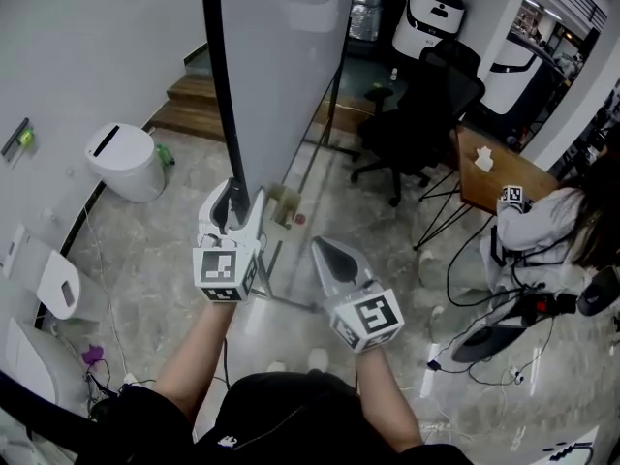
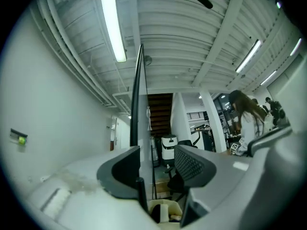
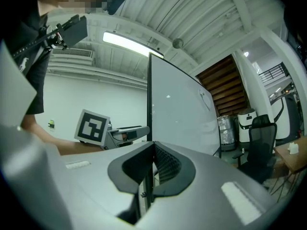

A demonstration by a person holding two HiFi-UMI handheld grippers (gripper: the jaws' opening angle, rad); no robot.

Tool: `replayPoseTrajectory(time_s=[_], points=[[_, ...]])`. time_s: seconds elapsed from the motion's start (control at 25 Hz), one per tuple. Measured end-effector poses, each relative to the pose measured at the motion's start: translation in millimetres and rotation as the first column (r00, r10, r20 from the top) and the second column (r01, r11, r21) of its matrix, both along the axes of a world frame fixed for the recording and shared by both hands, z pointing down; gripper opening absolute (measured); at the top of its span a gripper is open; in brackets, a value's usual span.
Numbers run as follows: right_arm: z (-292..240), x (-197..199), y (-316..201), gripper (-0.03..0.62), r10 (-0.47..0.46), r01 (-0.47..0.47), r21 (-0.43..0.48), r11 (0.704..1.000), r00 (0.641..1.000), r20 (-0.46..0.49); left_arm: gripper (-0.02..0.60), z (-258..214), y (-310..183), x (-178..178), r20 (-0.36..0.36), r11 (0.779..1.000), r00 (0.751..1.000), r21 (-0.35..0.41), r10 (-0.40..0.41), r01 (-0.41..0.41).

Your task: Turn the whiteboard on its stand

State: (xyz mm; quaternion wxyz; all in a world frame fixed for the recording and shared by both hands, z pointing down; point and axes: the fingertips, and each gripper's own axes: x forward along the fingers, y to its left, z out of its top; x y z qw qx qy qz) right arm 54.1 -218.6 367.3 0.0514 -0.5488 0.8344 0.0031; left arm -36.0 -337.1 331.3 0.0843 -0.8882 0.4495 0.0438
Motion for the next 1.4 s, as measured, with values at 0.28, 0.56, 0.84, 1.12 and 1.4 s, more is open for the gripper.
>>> replayPoseTrajectory(time_s=[0.28, 0.56, 0.84, 1.12, 1.4], points=[[-10.6, 35.5, 32.2, 0.008, 0.104, -0.104, 0.037, 0.994, 0.995, 0.004, 0.202, 9.9, 51.9, 54.2, -0.002, 0.985, 0.986, -0.016, 0.169, -0.169], [-2.4, 61.8, 55.0, 0.008, 0.207, -0.207, 0.026, 0.978, 0.978, 0.0, 0.069, 36.0, 82.8, 87.3, -0.029, 0.945, 0.949, -0.089, 0.313, -0.315], [5.1, 74.9, 68.0, 0.008, 0.267, -0.267, 0.002, 0.964, 0.964, -0.009, 0.003, 54.6, 97.9, 96.7, -0.025, 0.922, 0.932, -0.135, 0.362, -0.362], [9.9, 73.4, 73.7, 0.008, 0.304, -0.304, -0.012, 0.953, 0.953, -0.019, 0.003, 61.4, 103.5, 92.2, -0.039, 0.906, 0.921, -0.168, 0.388, -0.389], [12.5, 55.8, 79.2, 0.008, 0.317, -0.318, -0.026, 0.948, 0.948, -0.034, 0.003, 77.7, 100.1, 64.5, -0.04, 0.903, 0.926, -0.21, 0.375, -0.375]])
